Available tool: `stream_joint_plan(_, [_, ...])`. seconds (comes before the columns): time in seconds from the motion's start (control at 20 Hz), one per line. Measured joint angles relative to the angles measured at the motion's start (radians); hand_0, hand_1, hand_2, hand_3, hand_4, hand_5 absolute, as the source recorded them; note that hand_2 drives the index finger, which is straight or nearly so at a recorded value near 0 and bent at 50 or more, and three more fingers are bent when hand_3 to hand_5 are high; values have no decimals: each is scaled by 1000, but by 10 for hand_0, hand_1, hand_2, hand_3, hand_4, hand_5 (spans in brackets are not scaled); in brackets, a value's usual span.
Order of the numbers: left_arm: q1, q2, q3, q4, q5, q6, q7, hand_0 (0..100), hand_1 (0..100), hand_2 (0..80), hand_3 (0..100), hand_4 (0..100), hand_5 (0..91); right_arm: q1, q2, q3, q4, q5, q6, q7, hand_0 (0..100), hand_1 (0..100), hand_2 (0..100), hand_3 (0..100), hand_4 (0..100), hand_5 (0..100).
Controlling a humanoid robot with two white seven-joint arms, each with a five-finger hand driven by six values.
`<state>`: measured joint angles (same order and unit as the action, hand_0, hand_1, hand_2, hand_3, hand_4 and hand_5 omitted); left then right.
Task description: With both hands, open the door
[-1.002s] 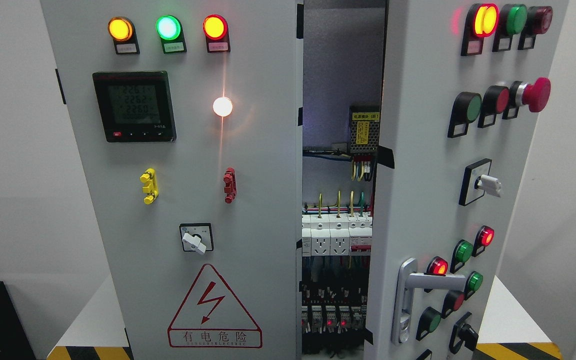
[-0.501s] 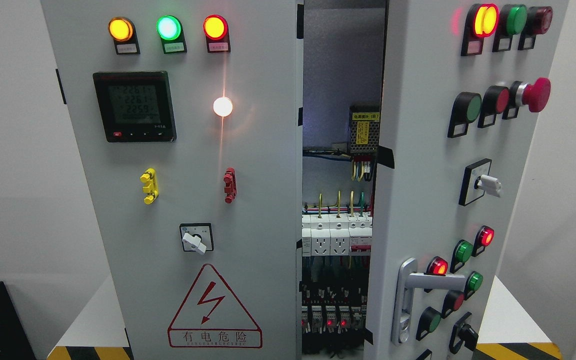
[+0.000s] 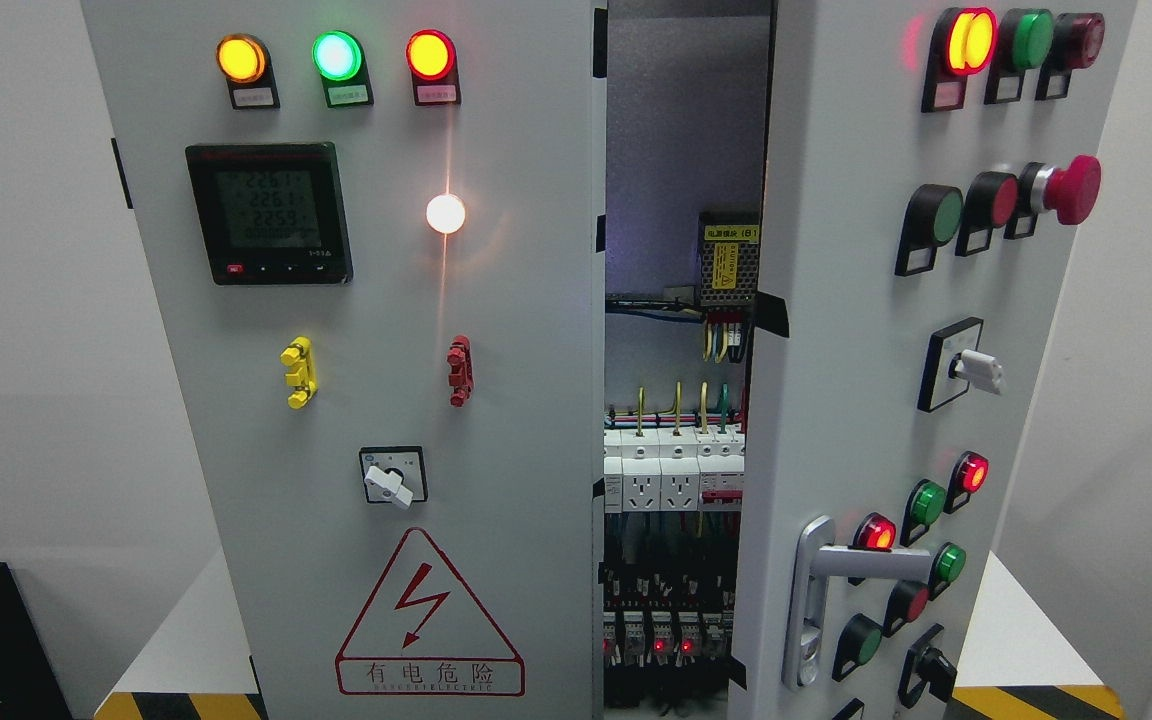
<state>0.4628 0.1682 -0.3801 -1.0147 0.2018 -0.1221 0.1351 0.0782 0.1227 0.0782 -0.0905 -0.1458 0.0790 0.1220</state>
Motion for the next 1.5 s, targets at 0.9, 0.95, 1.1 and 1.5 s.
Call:
stream_joint_plan(0.9, [-88, 326, -107, -687, 241, 28, 3, 0, 0, 0, 0, 0, 0, 0, 0, 0, 0, 0, 0, 0, 190, 0, 0, 0, 0, 0])
stream_joint_plan(0.95, [-101, 344, -111, -715, 252, 28, 4, 0, 0, 0, 0, 0, 0, 0, 0, 0, 0, 0, 0, 0, 190, 0, 0, 0, 0, 0])
stream_joint_plan(1.1, [-142, 392, -120, -790, 274, 28, 6, 0, 0, 0, 0, 0, 0, 0, 0, 0, 0, 0, 0, 0, 190, 0, 0, 0, 0, 0])
stream_joint_plan(1.5, [-259, 496, -144, -934, 348, 31, -28, 0, 0, 0, 0, 0, 0, 0, 0, 0, 0, 0, 0, 0, 191, 0, 0, 0, 0, 0])
